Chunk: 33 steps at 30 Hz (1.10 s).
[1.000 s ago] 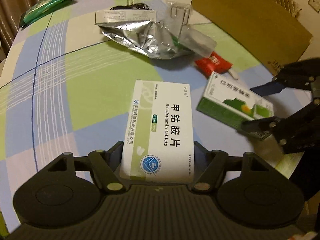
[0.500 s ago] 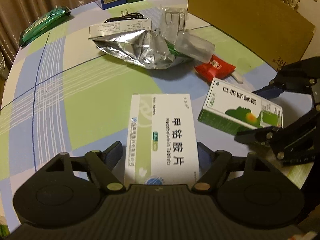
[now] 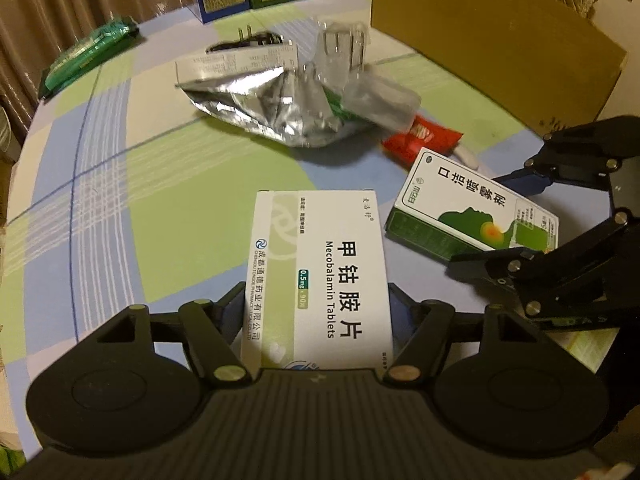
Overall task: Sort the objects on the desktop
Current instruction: 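Carry both boxes over the cardboard box and open both tools to drop them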
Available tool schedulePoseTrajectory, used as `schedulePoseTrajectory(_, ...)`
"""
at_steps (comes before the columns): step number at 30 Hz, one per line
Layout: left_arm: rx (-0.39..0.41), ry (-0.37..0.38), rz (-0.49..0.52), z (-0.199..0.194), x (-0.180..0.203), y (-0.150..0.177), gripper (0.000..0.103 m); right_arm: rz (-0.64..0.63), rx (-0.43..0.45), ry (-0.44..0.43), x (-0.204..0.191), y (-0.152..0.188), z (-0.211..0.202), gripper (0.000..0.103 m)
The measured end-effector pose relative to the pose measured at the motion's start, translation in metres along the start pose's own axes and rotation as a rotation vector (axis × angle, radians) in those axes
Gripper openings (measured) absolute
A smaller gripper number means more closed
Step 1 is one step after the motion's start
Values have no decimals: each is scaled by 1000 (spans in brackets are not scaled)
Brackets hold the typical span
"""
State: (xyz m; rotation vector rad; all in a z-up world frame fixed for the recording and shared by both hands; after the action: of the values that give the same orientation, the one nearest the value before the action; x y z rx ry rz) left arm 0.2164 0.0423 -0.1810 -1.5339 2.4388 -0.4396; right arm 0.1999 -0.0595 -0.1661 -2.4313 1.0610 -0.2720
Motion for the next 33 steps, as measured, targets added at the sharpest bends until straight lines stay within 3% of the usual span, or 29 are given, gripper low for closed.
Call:
schedulePoseTrajectory(11,125,-8,-40,-50,8,-30,67,111,130,66,26,-21,-59,53)
schedulePoseTrajectory(19,269,47,-54,-96,41,-88,67,163,193,174,80,-40,-117,53)
schedulePoseTrajectory(26,374,127,1,-129,102,-149,67,251,207,305,156,-34,-176,53)
schedulePoseTrajectory(33,347,214,87,-113,175,-196,67,353,163,370,222,5,-197,53)
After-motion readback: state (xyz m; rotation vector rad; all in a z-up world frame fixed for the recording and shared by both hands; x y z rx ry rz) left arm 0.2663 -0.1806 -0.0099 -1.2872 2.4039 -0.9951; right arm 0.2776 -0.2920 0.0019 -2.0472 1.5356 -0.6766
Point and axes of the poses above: each gripper's, at about its wrist camera, not at the fingertips, and z roughly the way its jaws point, x to its right, y to its underside, the point moved 9 cm from there along z, roughly the way its jaws point, and after that the axes turned 10 degrees about -x, right-handed, at the moved point
